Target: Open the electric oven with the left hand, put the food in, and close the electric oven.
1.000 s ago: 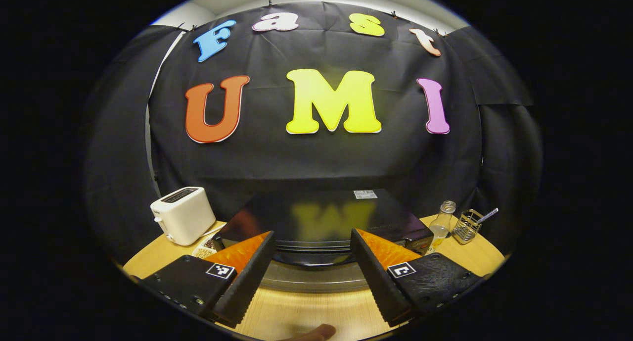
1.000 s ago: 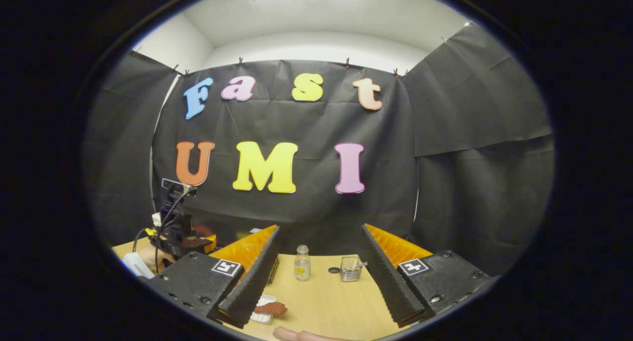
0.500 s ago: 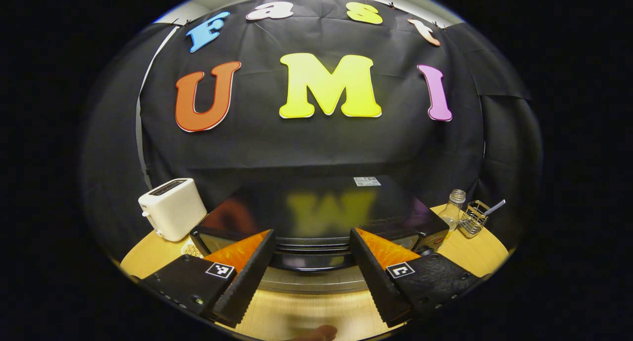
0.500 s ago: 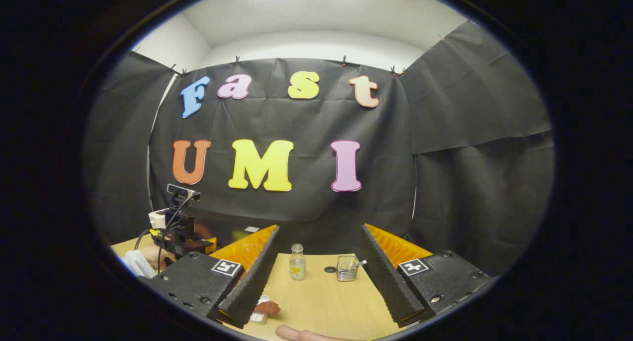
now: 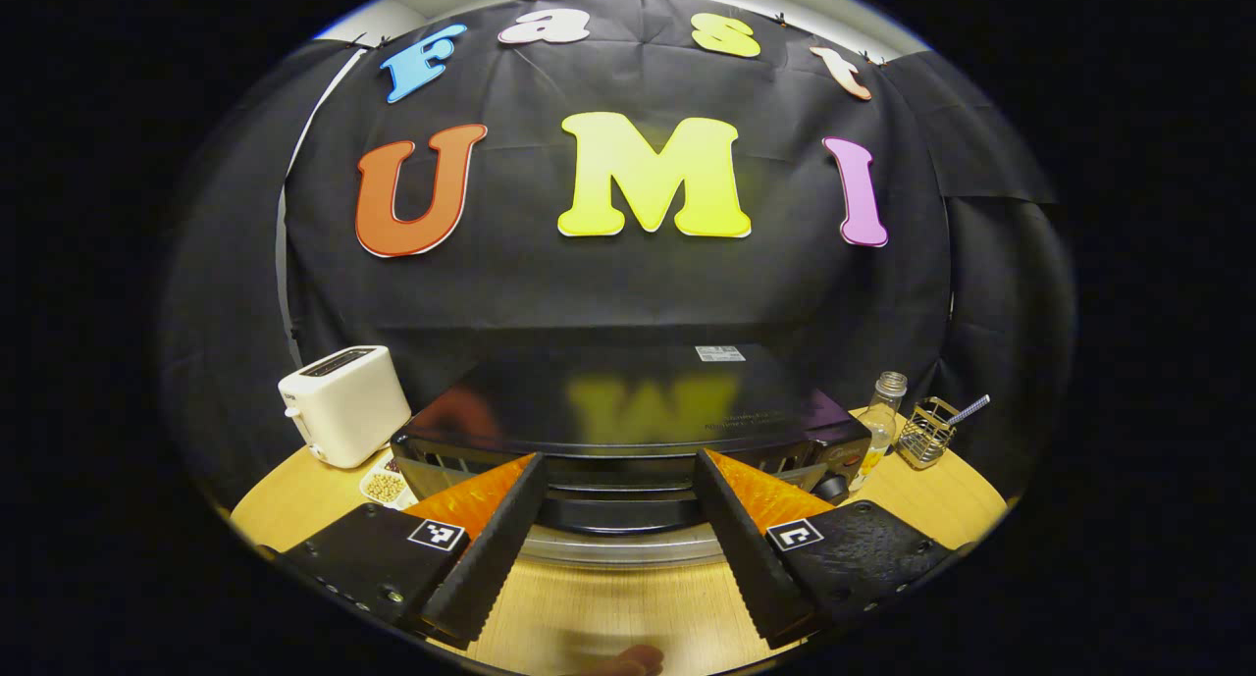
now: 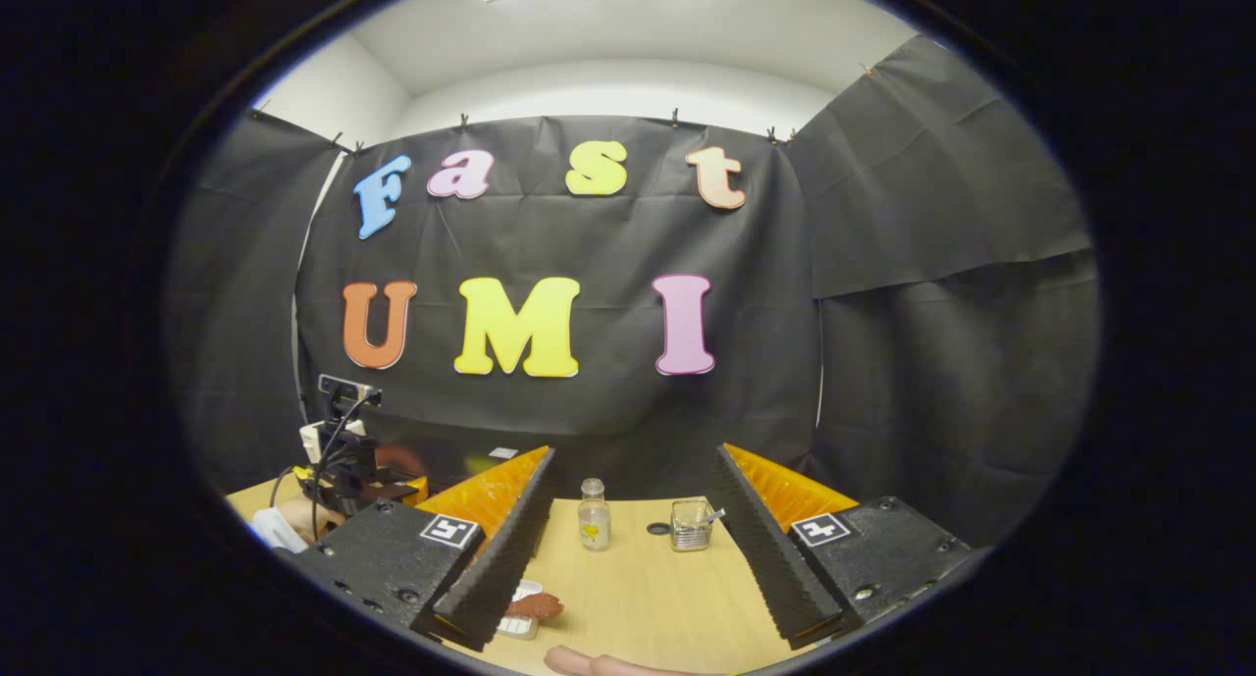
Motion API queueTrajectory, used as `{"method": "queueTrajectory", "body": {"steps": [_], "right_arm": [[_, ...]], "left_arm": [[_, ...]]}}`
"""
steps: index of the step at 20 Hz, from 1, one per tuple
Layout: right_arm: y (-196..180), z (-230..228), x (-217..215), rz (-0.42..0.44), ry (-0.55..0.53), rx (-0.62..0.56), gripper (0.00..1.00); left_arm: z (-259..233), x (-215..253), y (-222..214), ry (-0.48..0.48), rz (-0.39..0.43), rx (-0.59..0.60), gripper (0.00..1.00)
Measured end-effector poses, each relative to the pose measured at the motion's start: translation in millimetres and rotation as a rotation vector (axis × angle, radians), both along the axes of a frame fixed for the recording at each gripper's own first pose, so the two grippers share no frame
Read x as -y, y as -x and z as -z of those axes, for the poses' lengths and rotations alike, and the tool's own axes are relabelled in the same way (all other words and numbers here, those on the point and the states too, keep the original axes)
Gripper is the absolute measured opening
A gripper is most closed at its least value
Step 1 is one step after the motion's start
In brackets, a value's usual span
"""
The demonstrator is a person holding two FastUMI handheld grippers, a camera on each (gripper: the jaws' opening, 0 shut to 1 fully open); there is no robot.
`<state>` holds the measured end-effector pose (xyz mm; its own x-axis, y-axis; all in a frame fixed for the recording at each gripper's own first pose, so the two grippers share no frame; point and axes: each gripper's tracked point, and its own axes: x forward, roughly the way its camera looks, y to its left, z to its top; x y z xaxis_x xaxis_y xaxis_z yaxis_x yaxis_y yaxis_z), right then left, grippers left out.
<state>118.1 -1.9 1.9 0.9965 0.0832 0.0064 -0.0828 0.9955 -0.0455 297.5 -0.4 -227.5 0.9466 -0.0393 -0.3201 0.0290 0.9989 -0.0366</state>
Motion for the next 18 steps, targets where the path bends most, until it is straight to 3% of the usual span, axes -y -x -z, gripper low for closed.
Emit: {"method": "queueTrajectory", "body": {"steps": [11, 14, 18], "right_arm": [[-3.4, 4.9, -13.3, -0.018, -0.027, -0.015, 1.0], [-2.4, 6.0, -17.9, -0.025, -0.029, -0.016, 1.0], [-2.1, 5.7, -16.8, -0.017, -0.017, -0.008, 1.0]], "left_arm": [[29.4, 2.2, 77.5, 0.056, 0.009, -0.023, 0.95], [45.0, 1.6, 94.7, -0.017, 0.029, -0.043, 0.95], [59.0, -0.7, 107.1, 0.001, 0.017, -0.064, 0.95]]}}
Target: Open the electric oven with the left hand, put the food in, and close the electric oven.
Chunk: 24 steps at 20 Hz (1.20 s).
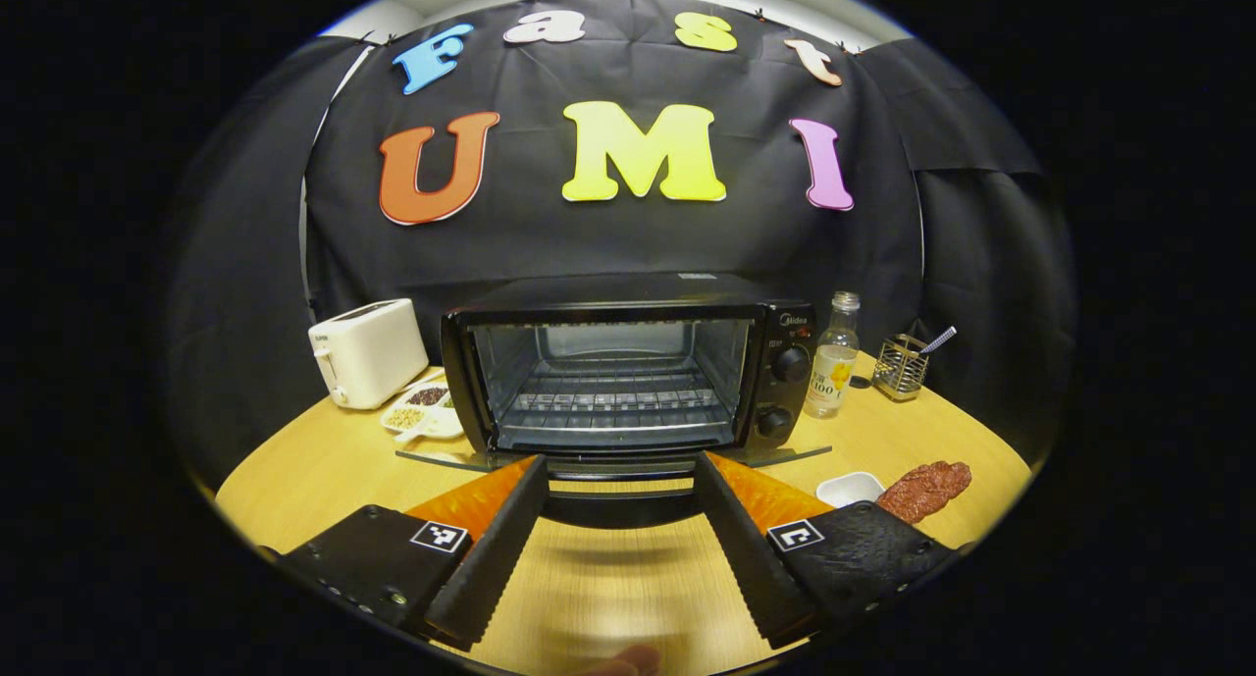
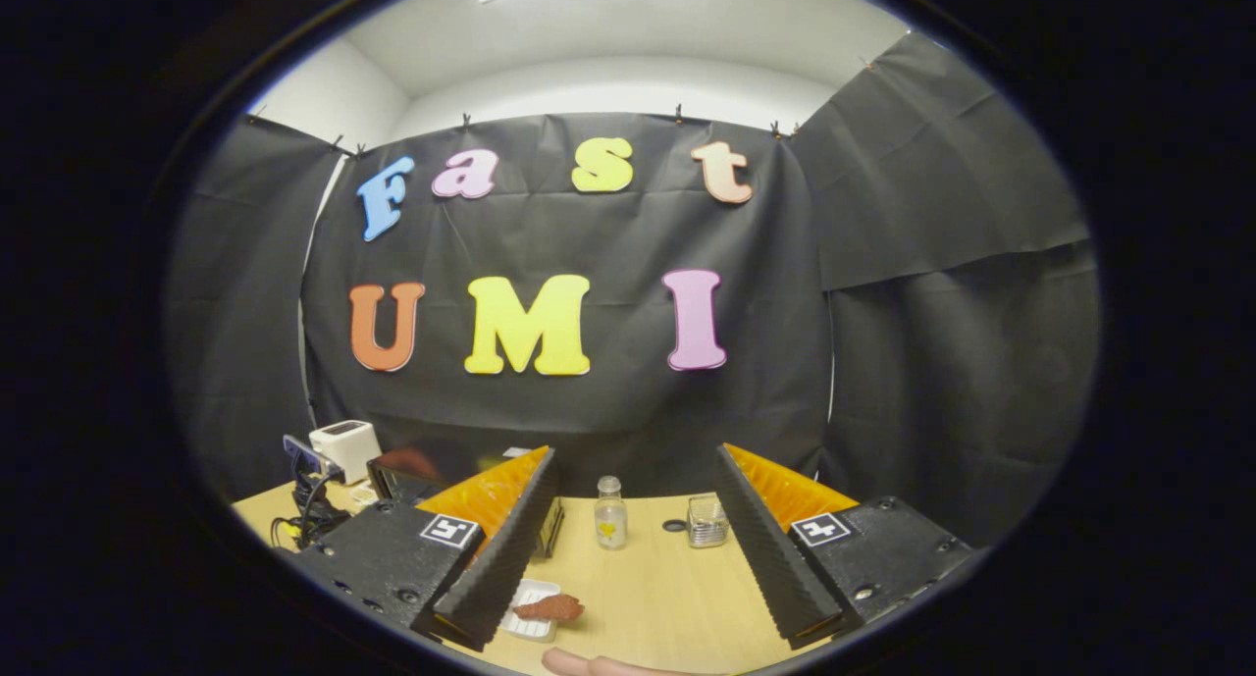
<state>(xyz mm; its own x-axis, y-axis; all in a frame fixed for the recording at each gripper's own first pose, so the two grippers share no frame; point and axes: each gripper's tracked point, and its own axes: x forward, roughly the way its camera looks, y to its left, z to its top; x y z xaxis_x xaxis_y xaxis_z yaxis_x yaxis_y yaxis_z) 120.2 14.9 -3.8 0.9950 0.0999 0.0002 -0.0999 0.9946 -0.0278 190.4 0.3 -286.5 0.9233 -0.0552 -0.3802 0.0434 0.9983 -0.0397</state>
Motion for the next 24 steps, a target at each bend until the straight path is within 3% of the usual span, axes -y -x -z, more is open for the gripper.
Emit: {"method": "queueTrajectory", "body": {"steps": [6, 10, 15, 18, 24], "right_arm": [[-2.0, 8.8, -1.9, -0.003, 0.004, -0.018, 1.0], [-1.3, 10.6, -10.1, -0.02, 0.009, -0.025, 1.0], [2.7, 21.4, -22.5, -0.058, 0.013, -0.063, 1.0], [0.7, 33.3, -22.8, -0.066, 0.019, -0.099, 1.0], [-23.0, 81.8, -28.3, -0.121, 0.03, -0.247, 0.96]], "left_arm": [[41.5, 1.9, 27.2, 0.035, -0.001, -0.087, 0.95], [88.5, 2.9, 43.7, 0.073, -0.019, -0.225, 0.94], [83.4, 1.8, 42.8, 0.085, -0.026, -0.201, 0.94], [73.2, -7.6, 47.4, 0.096, -0.075, -0.194, 0.96], [-4.2, -34.2, 58.9, 0.052, -0.105, -0.035, 0.92]]}}
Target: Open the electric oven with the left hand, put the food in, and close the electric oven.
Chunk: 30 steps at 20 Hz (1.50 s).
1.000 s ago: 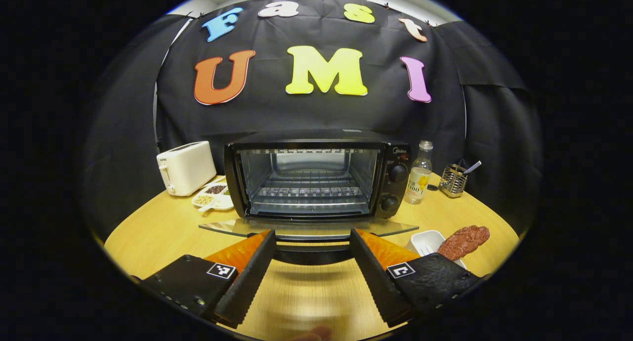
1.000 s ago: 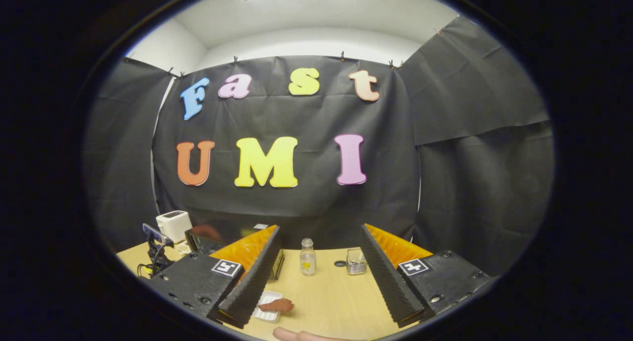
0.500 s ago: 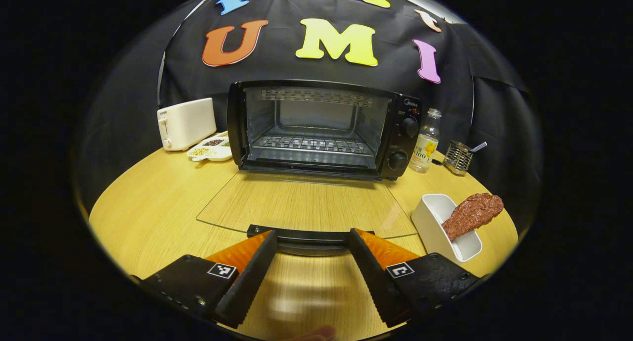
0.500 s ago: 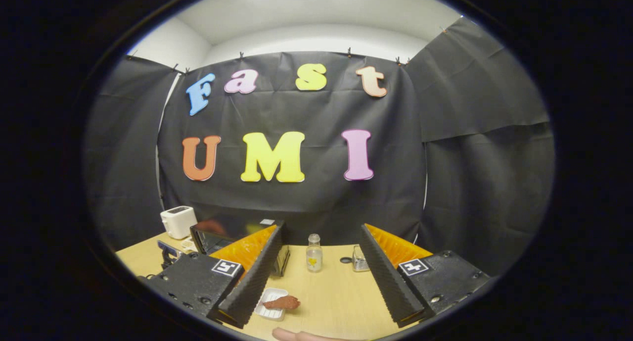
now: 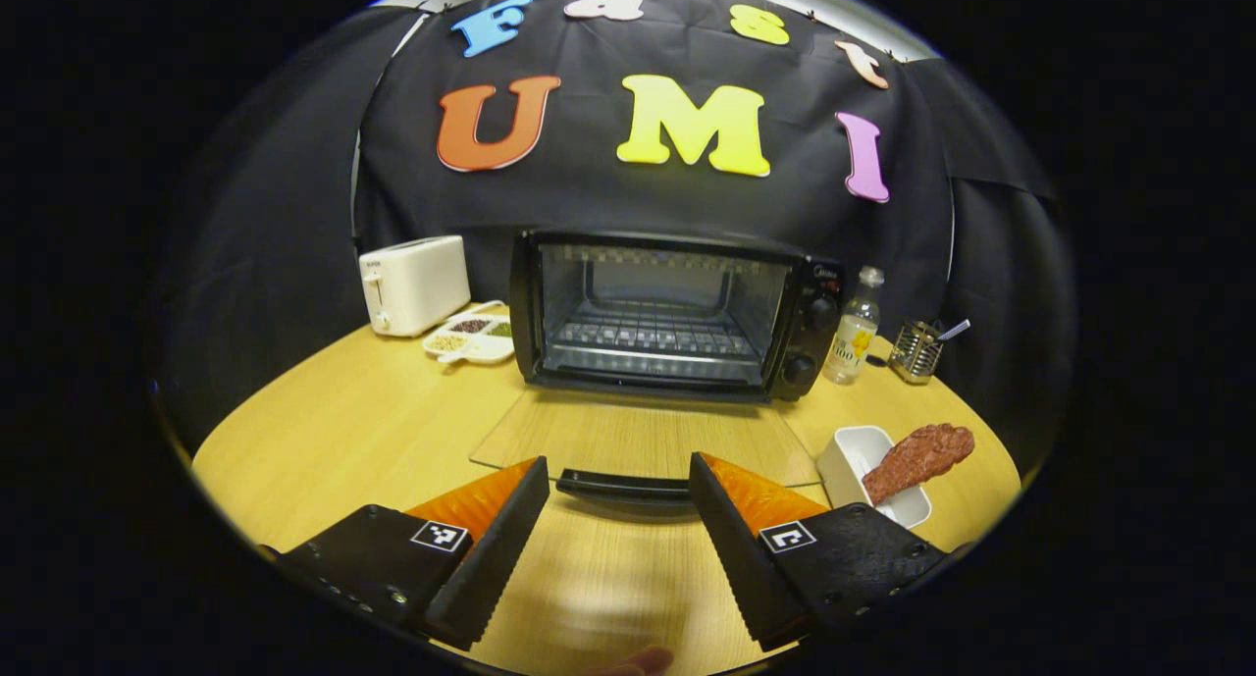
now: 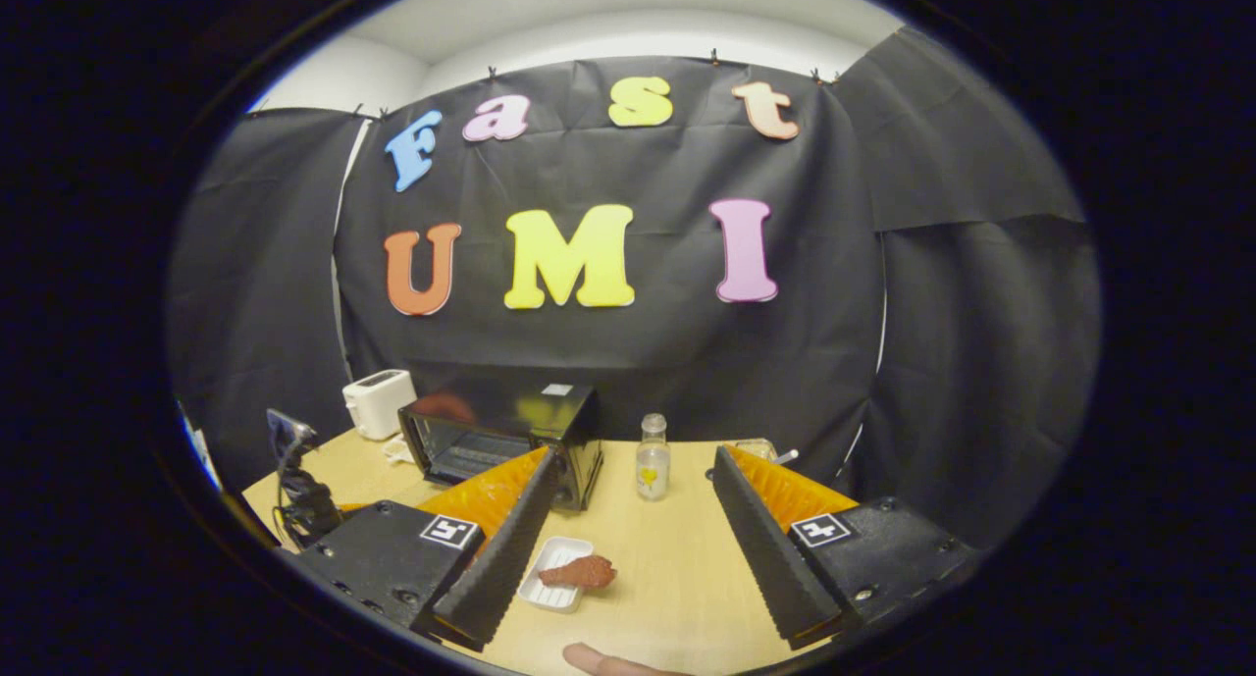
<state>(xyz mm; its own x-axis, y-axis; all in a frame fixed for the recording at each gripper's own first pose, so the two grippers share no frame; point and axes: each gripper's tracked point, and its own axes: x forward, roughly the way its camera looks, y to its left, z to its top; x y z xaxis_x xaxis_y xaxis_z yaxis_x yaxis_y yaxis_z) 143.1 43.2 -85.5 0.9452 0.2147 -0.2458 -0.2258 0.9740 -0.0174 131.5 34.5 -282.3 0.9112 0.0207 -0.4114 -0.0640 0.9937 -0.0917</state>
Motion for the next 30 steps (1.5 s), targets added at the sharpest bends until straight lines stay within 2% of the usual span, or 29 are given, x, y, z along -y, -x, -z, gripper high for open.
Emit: {"method": "queueTrajectory", "body": {"steps": [3, 4, 8, 10, 13, 17, 19, 21, 22, 23, 24, 26, 30], "right_arm": [[-18.2, 37.8, 2.7, -0.008, 0.022, -0.125, 0.96], [-23.9, 50.8, 2.5, -0.02, 0.031, -0.166, 1.0], [-47.3, 102.5, 3.3, -0.056, 0.012, -0.325, 1.0], [-54.6, 129.7, 2.3, -0.067, -0.019, -0.421, 1.0], [-57.2, 172.9, -5.6, -0.102, -0.084, -0.588, 0.98], [-53.6, 214.1, -22.2, -0.161, -0.22, -0.802, 0.9], [-54.6, 227.5, -29.1, -0.183, -0.281, -0.864, 0.82], [-51.3, 243.4, -32.4, -0.199, -0.339, -0.936, 0.65], [-51.0, 240.0, -35.0, -0.198, -0.401, -0.962, 0.31], [-53.5, 240.4, -39.8, -0.19, -0.442, -0.975, 0.2], [-48.6, 235.8, -38.9, -0.195, -0.437, -0.966, 0.11], [-41.7, 227.9, -38.6, -0.21, -0.384, -0.926, 0.1], [-30.6, 198.8, -42.4, -0.253, -0.206, -0.771, 0.1]], "left_arm": [[-55.1, -6.3, 6.1, -0.007, -0.006, 0.117, 0.92], [-73.0, -8.1, 8.2, -0.008, -0.004, 0.157, 0.94], [-136.9, -15.4, 23.1, 0.002, -0.029, 0.284, 0.95], [-161.1, -13.0, 32.5, 0.011, -0.013, 0.336, 0.95], [-191.0, -26.4, 44.3, -0.04, -0.037, 0.381, 0.95], [-202.6, -23.5, 55.0, -0.106, -0.014, 0.363, 0.95], [-201.7, -22.9, 57.7, -0.14, -0.005, 0.355, 0.95], [-194.5, -20.4, 58.9, -0.154, 0.001, 0.337, 0.95], [-189.5, -18.2, 59.0, -0.152, 0.008, 0.323, 0.95], [-184.4, -16.7, 59.4, -0.149, 0.014, 0.308, 0.95], [-180.6, -16.2, 60.1, -0.15, 0.02, 0.298, 0.95], [-176.5, -17.9, 58.7, -0.159, 0.024, 0.293, 0.95], [-169.4, -23.2, 58.5, -0.15, 0.027, 0.29, 0.95]]}}
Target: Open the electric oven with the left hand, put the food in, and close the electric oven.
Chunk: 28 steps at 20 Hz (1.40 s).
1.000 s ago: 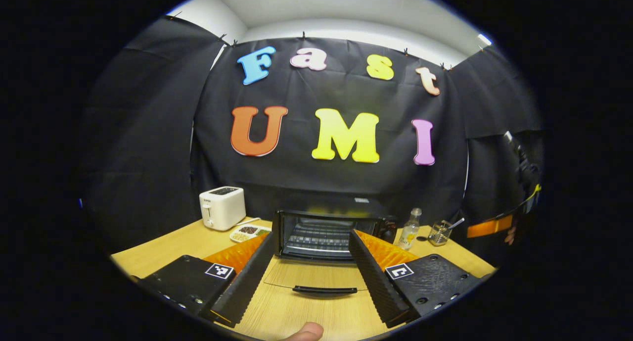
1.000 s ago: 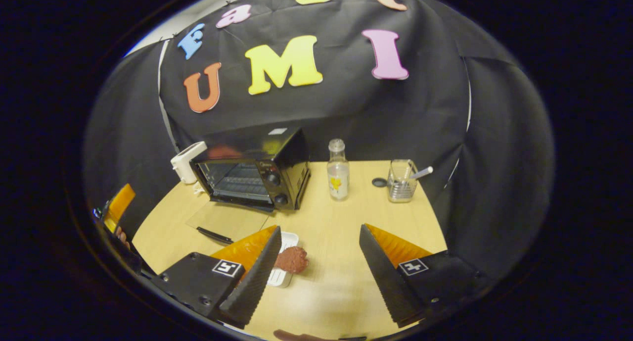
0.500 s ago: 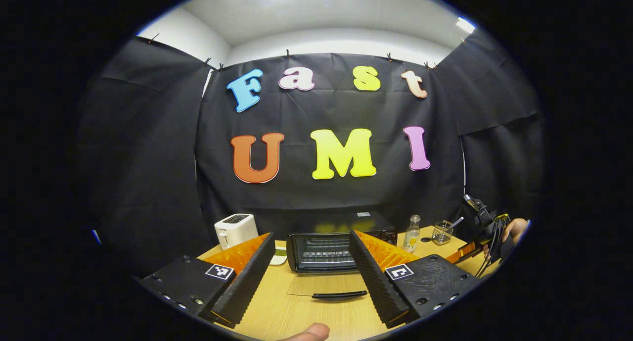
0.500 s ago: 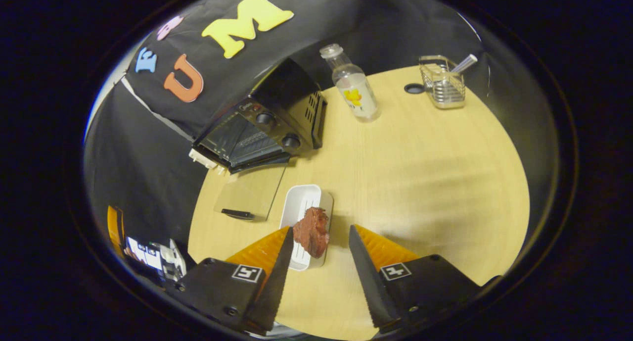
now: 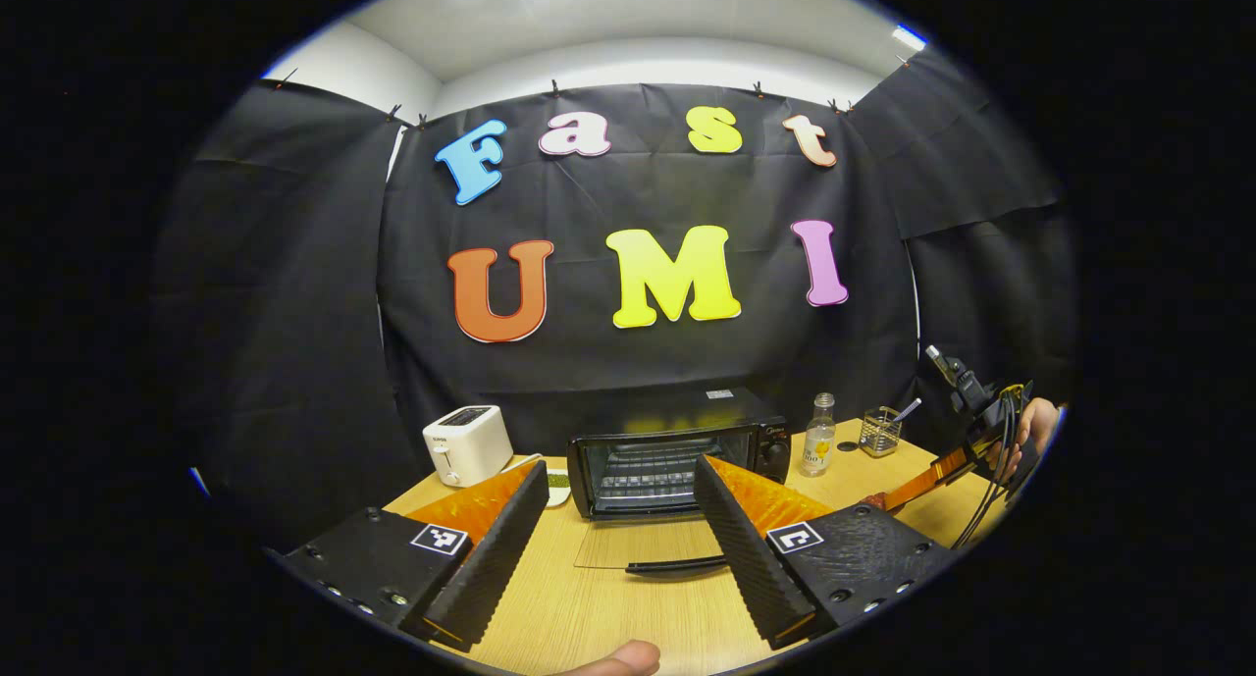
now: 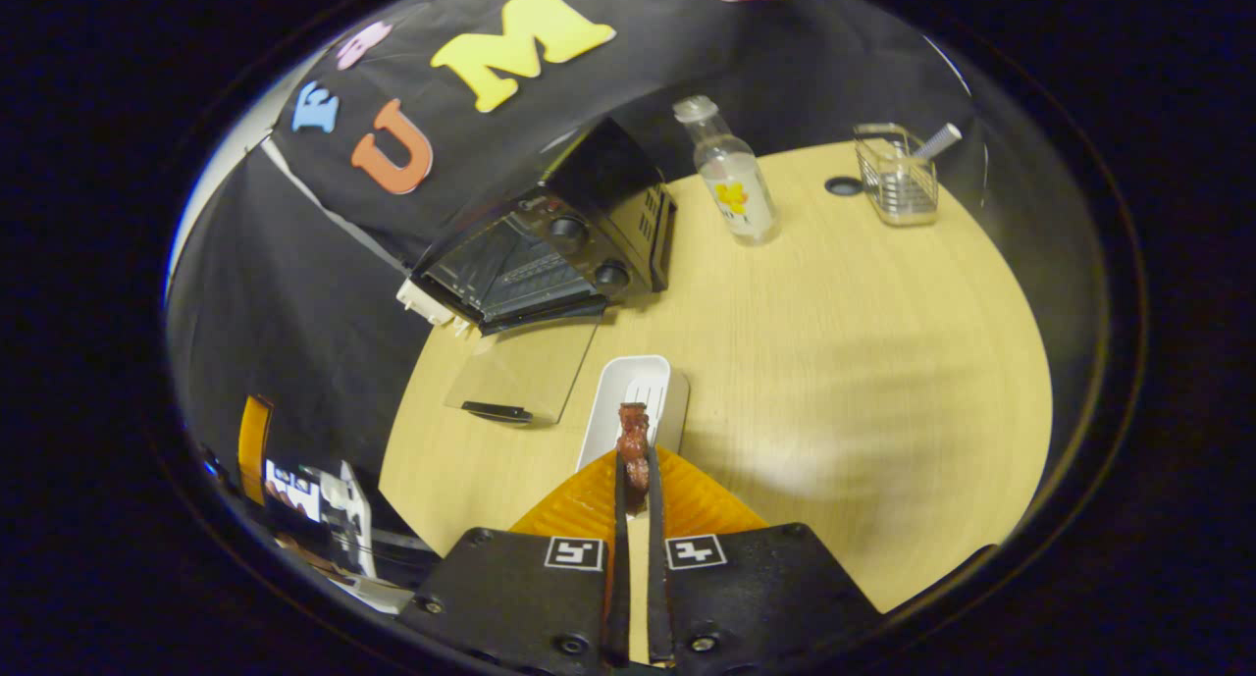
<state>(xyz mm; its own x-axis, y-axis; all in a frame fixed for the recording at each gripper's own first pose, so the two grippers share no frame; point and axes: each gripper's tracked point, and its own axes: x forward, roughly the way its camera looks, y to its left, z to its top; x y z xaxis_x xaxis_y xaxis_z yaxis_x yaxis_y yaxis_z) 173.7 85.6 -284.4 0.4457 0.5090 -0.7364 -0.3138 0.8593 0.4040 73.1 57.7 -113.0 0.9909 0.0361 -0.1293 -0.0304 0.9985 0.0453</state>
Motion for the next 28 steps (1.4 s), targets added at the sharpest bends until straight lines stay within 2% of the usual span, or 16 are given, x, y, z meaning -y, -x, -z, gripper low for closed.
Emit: {"method": "queueTrajectory", "body": {"steps": [4, 9, 11, 12, 13, 14, 15, 17, 22, 25, 28], "right_arm": [[12.9, -32.1, -14.9, -0.09, 0.156, 0.222, 0.1], [15.3, -62.6, -54.9, -0.187, 0.335, 0.535, 0.1], [16.6, -67.1, -78.2, -0.218, 0.364, 0.623, 0.1], [16.1, -69.0, -92.0, -0.235, 0.37, 0.657, 0.07], [14.8, -70.7, -104.5, -0.25, 0.37, 0.68, 0.1], [14.9, -69.1, -118.5, -0.27, 0.372, 0.699, 0.07], [12.9, -68.0, -131.1, -0.286, 0.377, 0.723, 0.1], [7.3, -66.0, -154.9, -0.299, 0.387, 0.77, 0.1], [-18.3, -52.2, -204.7, -0.242, 0.347, 0.792, 0.1], [-40.7, -54.4, -232.1, -0.154, 0.281, 0.818, 0.1], [-60.3, -42.9, -256.4, -0.054, 0.184, 0.767, 0.1]], "left_arm": [[11.2, -12.1, 3.5, 0.017, -0.016, -0.016, 0.95], [18.6, -34.5, 7.7, 0.014, -0.047, 0.008, 0.95], [27.9, -41.1, 11.2, 0.021, -0.053, -0.002, 0.95], [31.1, -44.5, 13.0, 0.02, -0.056, -0.007, 0.95], [33.6, -48.0, 15.1, 0.016, -0.058, -0.013, 0.95], [35.7, -52.3, 16.6, 0.01, -0.062, -0.016, 0.95], [37.7, -55.9, 18.6, 0.005, -0.065, -0.018, 0.95], [42.6, -61.6, 23.5, 0.003, -0.072, -0.022, 0.95], [59.7, -68.2, 30.9, 0.0, -0.068, -0.058, 0.95], [65.4, -72.7, 33.4, 0.011, -0.07, -0.072, 0.95], [65.6, -81.1, 35.5, 0.046, -0.079, -0.059, 0.95]]}}
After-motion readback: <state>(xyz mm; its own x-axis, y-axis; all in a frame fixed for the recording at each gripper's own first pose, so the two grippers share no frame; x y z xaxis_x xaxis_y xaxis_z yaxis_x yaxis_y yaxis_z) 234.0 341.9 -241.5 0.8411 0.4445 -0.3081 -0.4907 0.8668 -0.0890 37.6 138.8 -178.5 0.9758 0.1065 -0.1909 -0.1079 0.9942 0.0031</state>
